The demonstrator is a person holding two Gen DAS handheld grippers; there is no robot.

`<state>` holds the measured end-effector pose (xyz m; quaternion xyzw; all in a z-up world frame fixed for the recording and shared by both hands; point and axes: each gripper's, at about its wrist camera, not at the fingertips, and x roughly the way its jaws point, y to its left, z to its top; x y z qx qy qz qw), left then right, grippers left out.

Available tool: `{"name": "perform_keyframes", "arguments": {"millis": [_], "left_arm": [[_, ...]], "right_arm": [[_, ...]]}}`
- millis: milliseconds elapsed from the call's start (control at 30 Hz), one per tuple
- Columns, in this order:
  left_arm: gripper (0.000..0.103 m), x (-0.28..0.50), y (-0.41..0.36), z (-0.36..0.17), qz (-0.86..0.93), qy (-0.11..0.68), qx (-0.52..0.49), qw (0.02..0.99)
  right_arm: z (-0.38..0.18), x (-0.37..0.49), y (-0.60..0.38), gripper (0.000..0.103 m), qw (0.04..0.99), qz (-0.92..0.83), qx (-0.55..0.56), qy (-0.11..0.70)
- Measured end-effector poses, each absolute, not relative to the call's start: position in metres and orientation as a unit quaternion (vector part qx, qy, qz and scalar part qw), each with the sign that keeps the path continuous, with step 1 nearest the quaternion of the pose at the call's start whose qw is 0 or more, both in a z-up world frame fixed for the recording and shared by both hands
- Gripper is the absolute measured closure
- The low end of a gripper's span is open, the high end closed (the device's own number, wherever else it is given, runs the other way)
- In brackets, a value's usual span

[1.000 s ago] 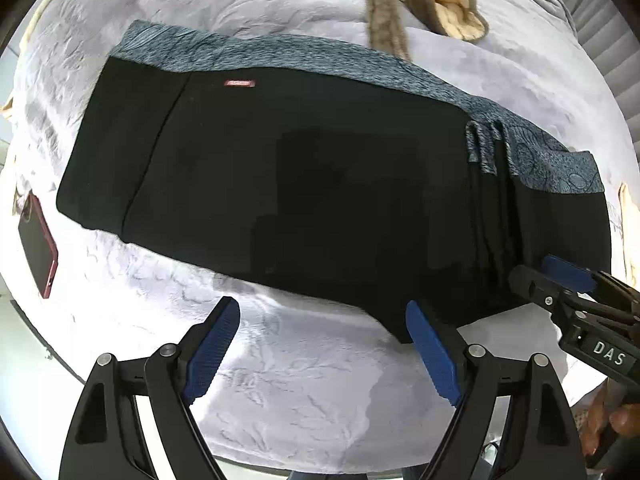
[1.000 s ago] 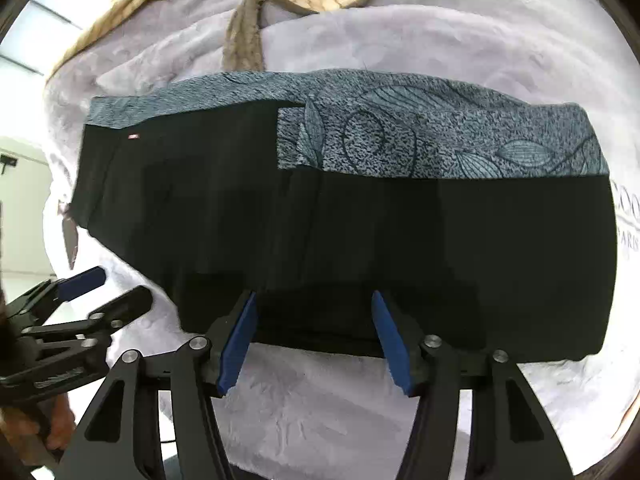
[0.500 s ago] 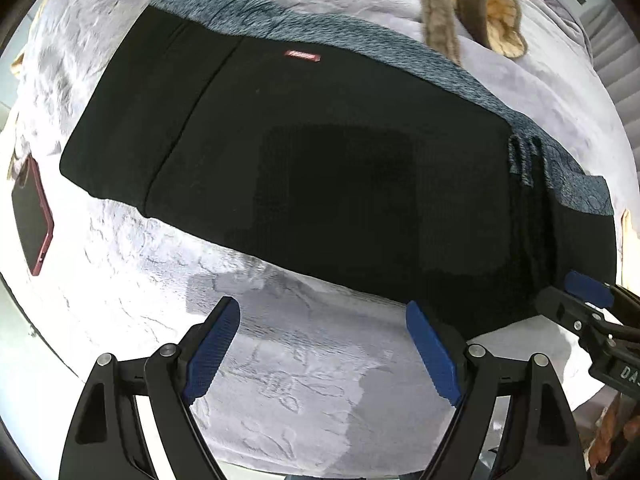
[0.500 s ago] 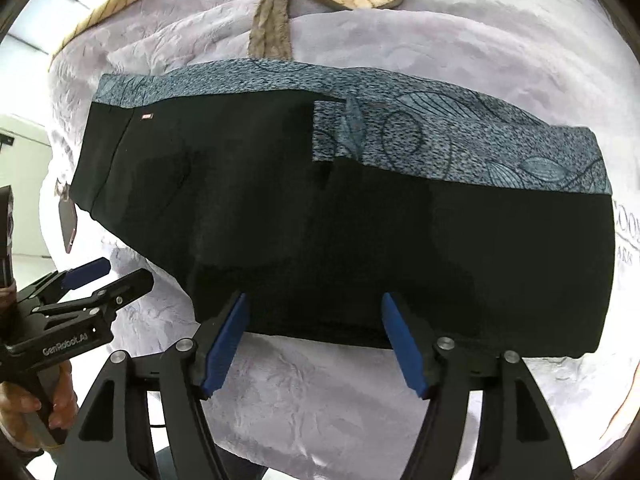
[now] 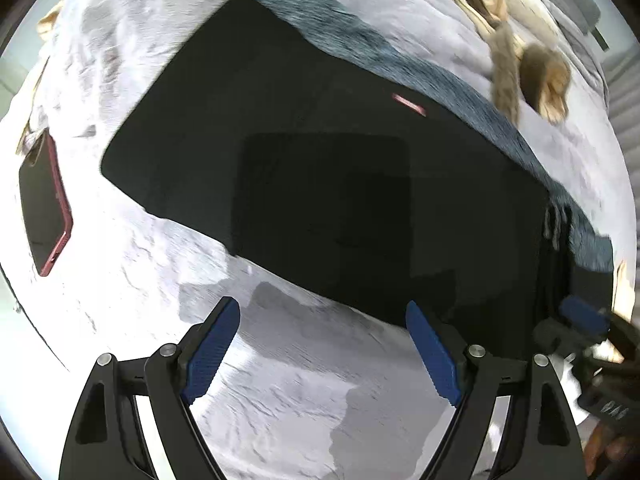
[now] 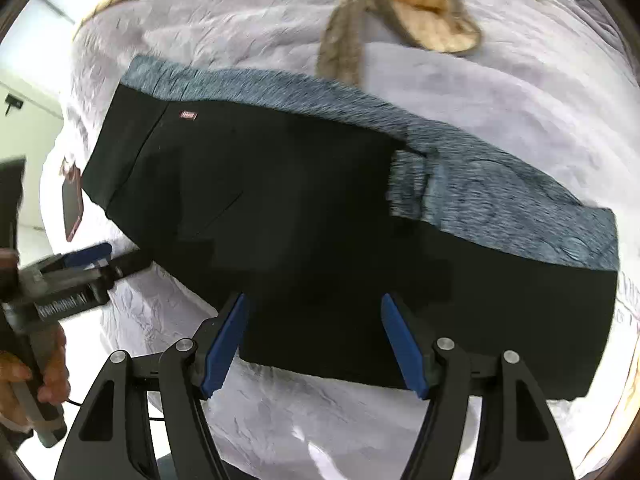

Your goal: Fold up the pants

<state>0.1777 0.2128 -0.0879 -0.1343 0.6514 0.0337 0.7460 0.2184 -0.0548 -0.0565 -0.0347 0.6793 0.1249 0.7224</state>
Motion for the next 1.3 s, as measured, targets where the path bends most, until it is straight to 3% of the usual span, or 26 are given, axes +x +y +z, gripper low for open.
{"name": "perform_keyframes", "arguments": {"millis": [167,300,733,933,1067,1300], "left_arm": [[0.017,0.178,0.241,-0.093,0.047,0.647,-0.155,0.746],[0.017,0.174,0.267,-0.096,0.052,0.646,-0.161,0.744],[0.017,0.176,0.309,-0.107,0.053,0.633,-0.202,0.746],[0.017,0.170,0.360,-0.099,0.043,0.601,-0.261,0.754],[0.017,0.165,0.399,-0.109,-0.001,0.559,-0.356,0.749],[0.017,0.166,0.403,-0.124,-0.041,0.530,-0.396,0.748]], "right_arm": [[-0.088,0.217,-0.050,0.031,0.692,0.125,-0.010,0.711],[-0.090,0.218,-0.044,0.025,0.692,0.126,-0.019,0.710],[-0.099,0.213,-0.024,0.024,0.690,0.121,-0.036,0.713],[-0.101,0.212,-0.026,0.024,0.690,0.120,-0.039,0.713],[-0.099,0.206,-0.031,0.023,0.688,0.124,-0.049,0.713],[-0.103,0.202,-0.023,0.021,0.688,0.123,-0.054,0.713]]}}
